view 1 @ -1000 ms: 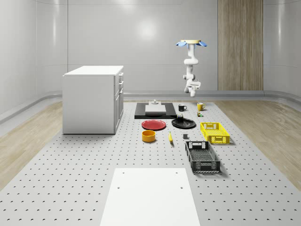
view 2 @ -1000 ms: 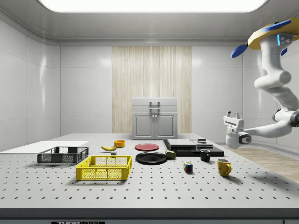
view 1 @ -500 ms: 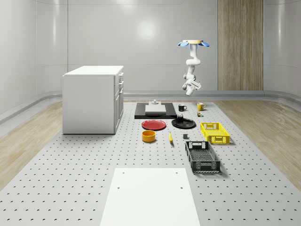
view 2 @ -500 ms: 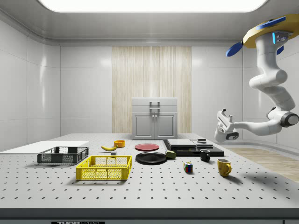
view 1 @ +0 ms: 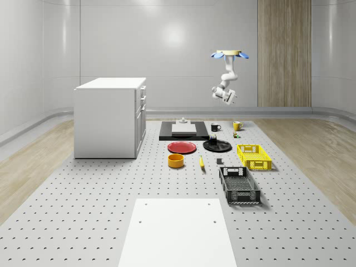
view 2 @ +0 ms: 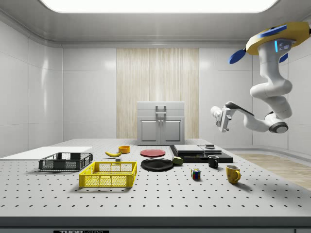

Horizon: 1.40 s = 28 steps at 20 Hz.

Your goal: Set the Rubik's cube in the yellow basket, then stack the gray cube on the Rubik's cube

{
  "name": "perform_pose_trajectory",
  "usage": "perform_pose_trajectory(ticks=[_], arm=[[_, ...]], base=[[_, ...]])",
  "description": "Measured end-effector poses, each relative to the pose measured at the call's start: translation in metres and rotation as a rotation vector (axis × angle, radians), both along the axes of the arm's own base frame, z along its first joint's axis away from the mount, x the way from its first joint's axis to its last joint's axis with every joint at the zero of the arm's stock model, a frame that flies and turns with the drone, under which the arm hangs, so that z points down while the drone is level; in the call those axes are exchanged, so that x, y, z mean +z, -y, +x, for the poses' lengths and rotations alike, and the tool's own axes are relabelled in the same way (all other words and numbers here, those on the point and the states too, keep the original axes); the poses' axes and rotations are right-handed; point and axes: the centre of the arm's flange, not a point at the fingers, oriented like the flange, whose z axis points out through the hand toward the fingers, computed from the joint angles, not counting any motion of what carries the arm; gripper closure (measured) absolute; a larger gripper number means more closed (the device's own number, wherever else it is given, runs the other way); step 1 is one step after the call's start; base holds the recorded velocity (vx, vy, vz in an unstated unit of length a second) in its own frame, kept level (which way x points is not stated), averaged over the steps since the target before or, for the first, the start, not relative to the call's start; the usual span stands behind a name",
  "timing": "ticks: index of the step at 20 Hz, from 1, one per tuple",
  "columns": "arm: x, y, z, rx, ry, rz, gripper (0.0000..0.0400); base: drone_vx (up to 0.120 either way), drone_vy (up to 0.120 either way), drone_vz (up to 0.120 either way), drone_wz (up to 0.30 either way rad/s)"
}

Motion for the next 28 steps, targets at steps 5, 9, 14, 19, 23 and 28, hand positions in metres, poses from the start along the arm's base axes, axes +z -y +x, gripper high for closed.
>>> perform_pose_trajectory(ticks=[5, 9, 14, 19, 23, 28], arm=[[-0.031, 0.040, 0.001, -0.018, -0.003, -0.522, 0.0000], [-0.038, 0.059, 0.001, -0.023, -0.006, -0.725, 0.0000], [-0.040, 0.071, 0.001, -0.026, -0.009, -0.841, 0.0000], [-0.040, 0.075, 0.001, -0.026, -0.011, -0.888, 0.0000], [-0.040, 0.077, 0.001, -0.026, -0.011, -0.904, 0.0000], [-0.040, 0.078, 0.001, -0.026, -0.012, -0.914, 0.0000]], base=[[0.120, 0.000, -0.120, 0.000], [0.120, 0.000, -0.120, 0.000], [0.120, 0.000, -0.120, 0.000], [0.120, -0.008, -0.120, 0.000], [0.120, -0.100, -0.120, 0.000], [0.120, 0.000, -0.120, 0.000]])
